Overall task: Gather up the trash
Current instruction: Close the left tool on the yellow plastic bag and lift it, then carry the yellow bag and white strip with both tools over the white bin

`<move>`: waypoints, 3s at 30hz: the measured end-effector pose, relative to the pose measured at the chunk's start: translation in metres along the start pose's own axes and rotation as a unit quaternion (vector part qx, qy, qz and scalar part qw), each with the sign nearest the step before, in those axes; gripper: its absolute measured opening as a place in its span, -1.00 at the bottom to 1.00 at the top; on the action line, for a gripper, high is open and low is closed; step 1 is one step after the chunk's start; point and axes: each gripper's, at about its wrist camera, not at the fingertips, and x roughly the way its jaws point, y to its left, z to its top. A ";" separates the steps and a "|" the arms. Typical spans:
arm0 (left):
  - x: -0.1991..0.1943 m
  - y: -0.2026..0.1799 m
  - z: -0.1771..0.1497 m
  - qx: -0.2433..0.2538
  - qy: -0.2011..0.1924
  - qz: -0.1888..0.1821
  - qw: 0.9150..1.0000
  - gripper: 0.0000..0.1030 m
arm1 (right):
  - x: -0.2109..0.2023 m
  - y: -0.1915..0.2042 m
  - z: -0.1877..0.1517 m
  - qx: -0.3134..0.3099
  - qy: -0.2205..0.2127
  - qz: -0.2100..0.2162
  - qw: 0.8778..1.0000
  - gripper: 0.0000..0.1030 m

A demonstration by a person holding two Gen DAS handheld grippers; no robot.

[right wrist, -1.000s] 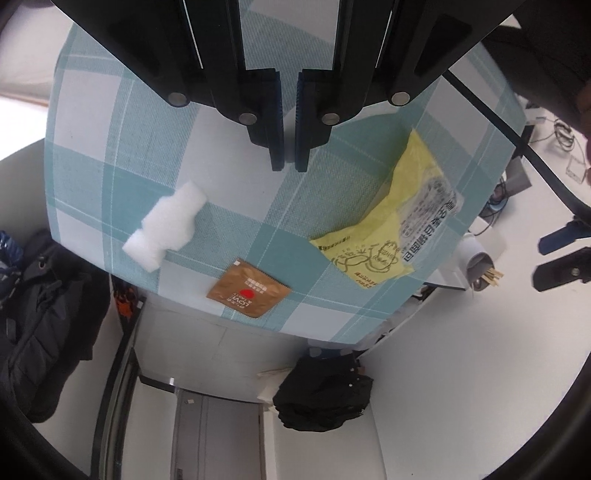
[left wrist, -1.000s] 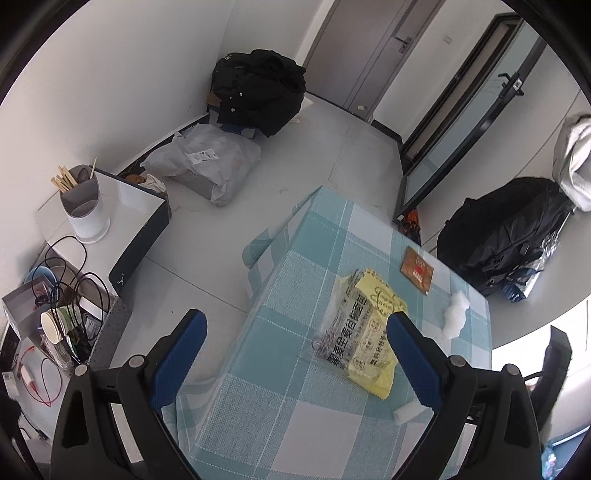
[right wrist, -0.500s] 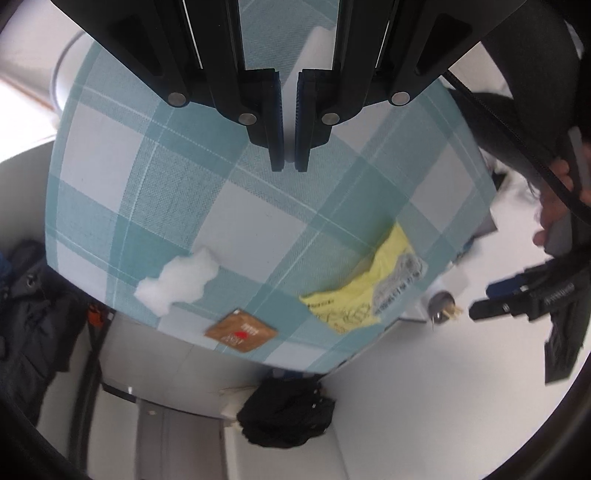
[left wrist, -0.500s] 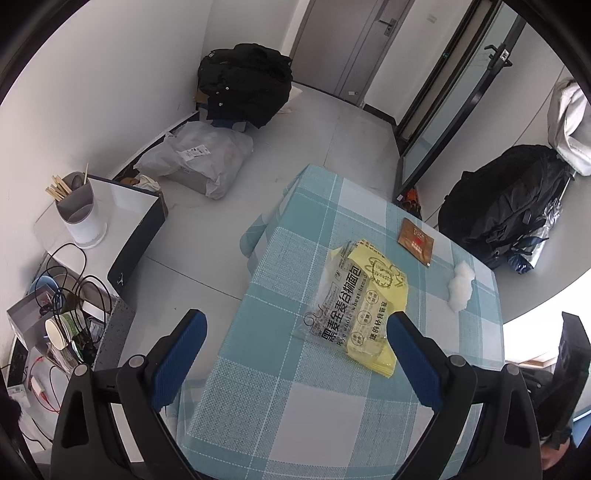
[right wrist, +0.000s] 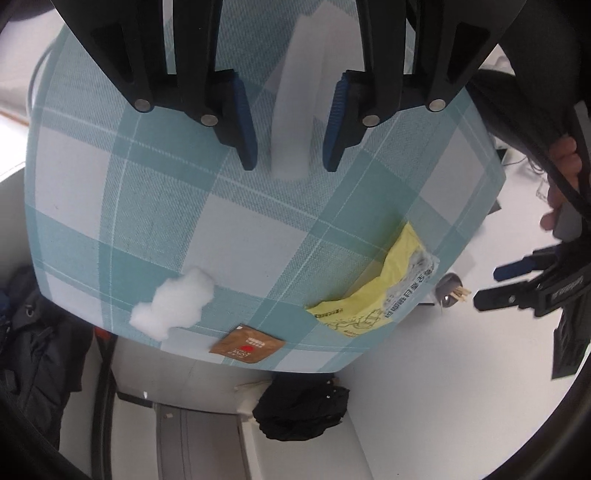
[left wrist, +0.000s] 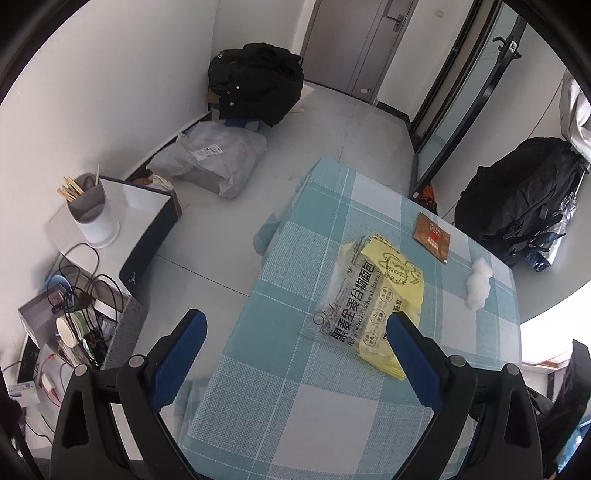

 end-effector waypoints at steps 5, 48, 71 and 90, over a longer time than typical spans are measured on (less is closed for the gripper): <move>0.002 -0.013 0.003 0.040 0.003 0.045 0.998 0.87 | 0.000 -0.003 -0.007 -0.008 -0.010 0.001 1.000 -0.20; 0.086 -0.108 0.020 0.279 0.187 0.047 0.941 -0.33 | -0.022 -0.060 -0.012 0.116 -0.077 0.079 0.987 -0.75; 0.012 -0.141 0.006 0.230 0.078 -0.006 0.970 -0.36 | -0.063 -0.078 -0.034 0.125 -0.114 0.069 0.983 -0.75; -0.052 -0.258 0.005 0.270 0.014 -0.127 0.954 -0.36 | -0.172 -0.163 -0.041 0.161 -0.226 -0.006 0.961 -0.75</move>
